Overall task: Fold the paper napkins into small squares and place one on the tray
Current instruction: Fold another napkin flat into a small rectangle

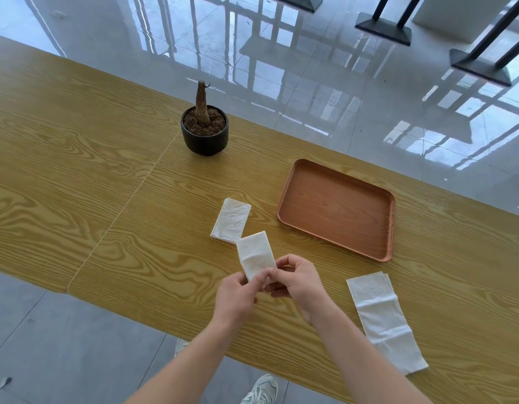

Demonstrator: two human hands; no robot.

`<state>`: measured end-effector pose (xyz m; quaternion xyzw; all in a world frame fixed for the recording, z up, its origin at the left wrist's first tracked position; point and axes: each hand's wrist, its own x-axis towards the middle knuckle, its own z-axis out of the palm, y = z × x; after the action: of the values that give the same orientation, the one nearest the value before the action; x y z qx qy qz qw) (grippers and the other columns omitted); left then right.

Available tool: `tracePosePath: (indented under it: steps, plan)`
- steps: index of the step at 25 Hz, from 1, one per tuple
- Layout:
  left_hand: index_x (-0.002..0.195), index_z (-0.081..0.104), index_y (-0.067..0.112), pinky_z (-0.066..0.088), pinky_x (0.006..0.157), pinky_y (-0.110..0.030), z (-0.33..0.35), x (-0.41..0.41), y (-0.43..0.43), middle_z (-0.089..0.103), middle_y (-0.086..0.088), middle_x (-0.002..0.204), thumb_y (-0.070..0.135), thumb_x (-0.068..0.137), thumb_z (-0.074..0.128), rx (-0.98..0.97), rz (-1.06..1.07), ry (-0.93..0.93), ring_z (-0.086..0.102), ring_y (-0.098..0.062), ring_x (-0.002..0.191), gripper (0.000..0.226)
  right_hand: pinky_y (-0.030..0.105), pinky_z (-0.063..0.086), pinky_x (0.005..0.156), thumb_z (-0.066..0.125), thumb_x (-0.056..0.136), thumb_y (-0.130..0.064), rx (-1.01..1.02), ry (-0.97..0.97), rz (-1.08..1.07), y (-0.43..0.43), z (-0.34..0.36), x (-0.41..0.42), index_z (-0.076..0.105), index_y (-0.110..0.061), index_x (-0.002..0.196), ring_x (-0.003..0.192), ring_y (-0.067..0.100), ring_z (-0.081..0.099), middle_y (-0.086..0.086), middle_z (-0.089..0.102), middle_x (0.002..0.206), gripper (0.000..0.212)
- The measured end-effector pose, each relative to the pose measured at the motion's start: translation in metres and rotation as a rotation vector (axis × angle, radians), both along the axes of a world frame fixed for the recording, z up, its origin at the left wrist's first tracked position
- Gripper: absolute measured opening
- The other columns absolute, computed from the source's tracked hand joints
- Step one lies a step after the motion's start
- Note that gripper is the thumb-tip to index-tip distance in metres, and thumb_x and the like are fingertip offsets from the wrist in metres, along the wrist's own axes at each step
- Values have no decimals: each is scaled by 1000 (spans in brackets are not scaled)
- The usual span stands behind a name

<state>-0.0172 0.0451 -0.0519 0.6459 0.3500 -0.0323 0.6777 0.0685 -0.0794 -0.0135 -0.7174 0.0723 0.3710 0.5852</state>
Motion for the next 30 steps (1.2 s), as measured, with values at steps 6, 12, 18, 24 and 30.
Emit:
tracePosePath:
  steps: [6, 12, 18, 24, 30]
  plan:
    - [81, 74, 14, 50, 50, -24, 6, 13, 32, 72, 2, 63, 16, 86, 76, 39, 232, 44, 61, -13, 57, 6, 29, 53, 53, 78, 84, -17, -109, -127, 25, 21, -10, 5, 67, -9, 83, 57, 14, 66, 2, 72, 70, 13]
    - [87, 76, 20, 58, 74, -37, 17, 37, 77, 75, 4, 76, 23, 86, 77, 313, 145, -10, 71, -16, 76, 3, 36, 54, 56, 79, 82, -22, -184, -234, 26, 65, -13, 22, 67, -17, 74, 54, 12, 60, -7, 67, 60, 16]
    - [99, 78, 20, 51, 67, -27, 14, 70, 107, 69, 12, 72, 25, 87, 73, 542, 33, -4, 65, -6, 71, 13, 52, 60, 75, 77, 83, -26, -246, -255, -47, 96, -24, 36, 68, -16, 79, 69, 18, 63, 0, 70, 74, 13]
    - [99, 77, 24, 45, 59, -23, 3, 77, 117, 65, 16, 68, 29, 88, 70, 611, -67, 51, 61, -1, 68, 14, 54, 59, 78, 76, 84, -27, -310, -219, -73, 107, -34, 38, 68, -17, 81, 77, 25, 67, 3, 73, 82, 13]
    - [94, 77, 25, 54, 65, -35, 0, 78, 121, 67, 15, 69, 29, 89, 70, 627, -95, 61, 63, -6, 69, 10, 50, 59, 79, 76, 84, -31, -373, -226, -53, 112, -38, 40, 67, -21, 81, 82, 22, 70, -3, 73, 83, 14]
